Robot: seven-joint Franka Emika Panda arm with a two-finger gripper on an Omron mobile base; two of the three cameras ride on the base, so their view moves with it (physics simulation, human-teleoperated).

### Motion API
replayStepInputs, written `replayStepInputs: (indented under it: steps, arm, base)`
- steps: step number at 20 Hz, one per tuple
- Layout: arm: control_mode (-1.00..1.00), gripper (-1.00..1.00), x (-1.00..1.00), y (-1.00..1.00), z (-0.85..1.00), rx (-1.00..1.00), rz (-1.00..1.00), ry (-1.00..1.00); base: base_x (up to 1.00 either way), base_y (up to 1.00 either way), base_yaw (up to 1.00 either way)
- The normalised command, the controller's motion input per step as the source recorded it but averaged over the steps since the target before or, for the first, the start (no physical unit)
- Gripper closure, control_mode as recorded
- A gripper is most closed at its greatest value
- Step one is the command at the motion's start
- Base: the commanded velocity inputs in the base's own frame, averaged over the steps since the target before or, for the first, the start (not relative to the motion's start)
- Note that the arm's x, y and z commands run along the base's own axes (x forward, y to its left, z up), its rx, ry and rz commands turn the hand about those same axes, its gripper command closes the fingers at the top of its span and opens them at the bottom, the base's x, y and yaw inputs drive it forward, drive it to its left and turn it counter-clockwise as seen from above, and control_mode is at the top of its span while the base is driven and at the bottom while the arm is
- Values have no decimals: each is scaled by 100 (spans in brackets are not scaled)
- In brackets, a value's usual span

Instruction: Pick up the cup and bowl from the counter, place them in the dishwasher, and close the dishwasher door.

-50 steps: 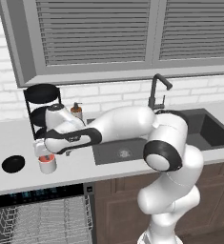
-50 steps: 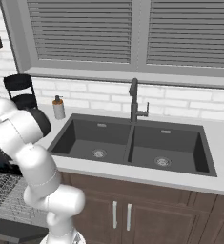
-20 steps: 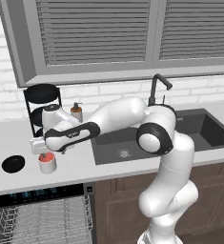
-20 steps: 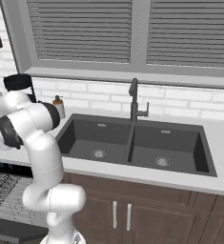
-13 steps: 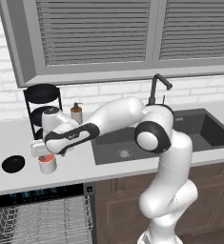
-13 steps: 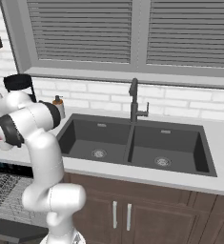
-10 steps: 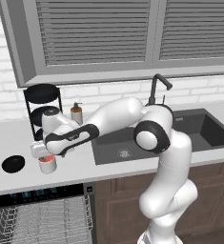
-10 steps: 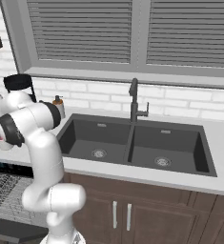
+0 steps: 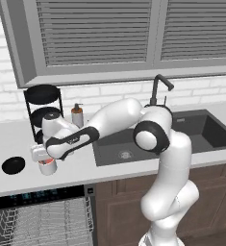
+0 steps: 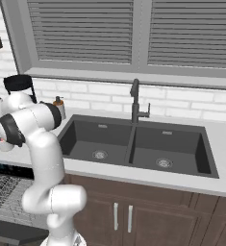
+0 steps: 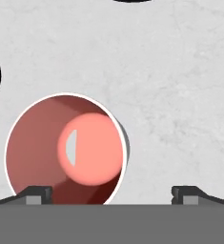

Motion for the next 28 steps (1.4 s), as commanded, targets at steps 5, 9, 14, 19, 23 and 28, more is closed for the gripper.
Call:
replayStepInputs:
  steps: [5, 9, 14, 19, 23, 28]
  arm:
    - [-100, -100, 0, 0, -11, 0, 0, 0]
    - [-100, -100, 0, 0, 0, 0, 0, 0]
    - [-100, -100, 0, 0, 0, 0, -1, 0]
    - [-100, -100, 8, 0, -3, 0, -3, 0]
    - [-100, -100, 6, 0, -25, 0, -4, 0]
    - [-100, -100, -1, 0, -31, 0, -2, 0]
  base:
    - [0, 0, 0]
    - [0, 0, 0]
    - [0, 0, 0]
    - [0, 0, 0]
    - [0, 0, 0]
    - [0, 0, 0]
